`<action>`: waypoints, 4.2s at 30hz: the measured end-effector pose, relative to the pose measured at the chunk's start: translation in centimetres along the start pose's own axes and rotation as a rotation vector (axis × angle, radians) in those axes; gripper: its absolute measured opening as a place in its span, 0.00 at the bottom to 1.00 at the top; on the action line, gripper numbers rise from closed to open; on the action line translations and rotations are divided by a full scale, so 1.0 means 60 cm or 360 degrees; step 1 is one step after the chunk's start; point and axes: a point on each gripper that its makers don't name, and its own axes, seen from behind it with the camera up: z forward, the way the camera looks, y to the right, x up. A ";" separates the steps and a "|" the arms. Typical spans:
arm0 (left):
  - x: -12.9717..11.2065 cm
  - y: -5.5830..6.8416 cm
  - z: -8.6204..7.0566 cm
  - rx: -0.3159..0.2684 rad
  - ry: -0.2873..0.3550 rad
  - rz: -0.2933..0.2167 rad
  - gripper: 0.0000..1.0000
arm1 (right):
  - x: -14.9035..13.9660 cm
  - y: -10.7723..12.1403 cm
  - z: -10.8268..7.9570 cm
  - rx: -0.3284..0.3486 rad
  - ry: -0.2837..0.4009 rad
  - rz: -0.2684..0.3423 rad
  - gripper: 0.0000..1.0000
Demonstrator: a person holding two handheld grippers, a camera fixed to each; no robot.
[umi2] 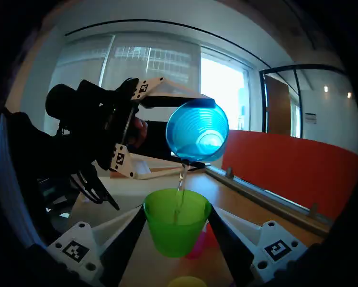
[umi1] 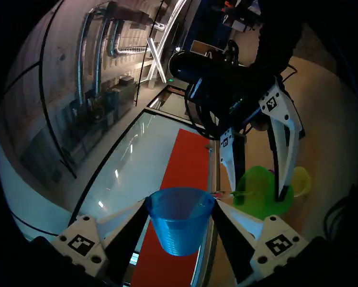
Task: Pour water
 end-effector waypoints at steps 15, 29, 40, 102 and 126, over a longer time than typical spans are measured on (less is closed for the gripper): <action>0.006 -0.006 -0.001 0.0009 0.0003 0.0077 0.88 | 0.001 -0.002 0.001 -0.0007 -0.0003 -0.0008 0.92; 0.010 -0.015 -0.004 0.0017 -0.0002 0.0140 0.88 | 0.005 -0.001 0.000 -0.0012 -0.0005 -0.0019 0.92; 0.006 -0.010 -0.003 0.0012 -0.0012 0.0181 0.88 | 0.007 0.001 0.001 -0.0016 -0.0003 -0.0024 0.92; 0.022 -0.020 0.003 0.0007 -0.0035 0.0490 0.88 | 0.012 0.004 -0.006 -0.0039 0.0020 -0.0030 0.92; 0.024 -0.023 0.002 0.0014 -0.0038 0.0505 0.88 | 0.010 0.006 -0.005 -0.0041 0.0022 -0.0030 0.92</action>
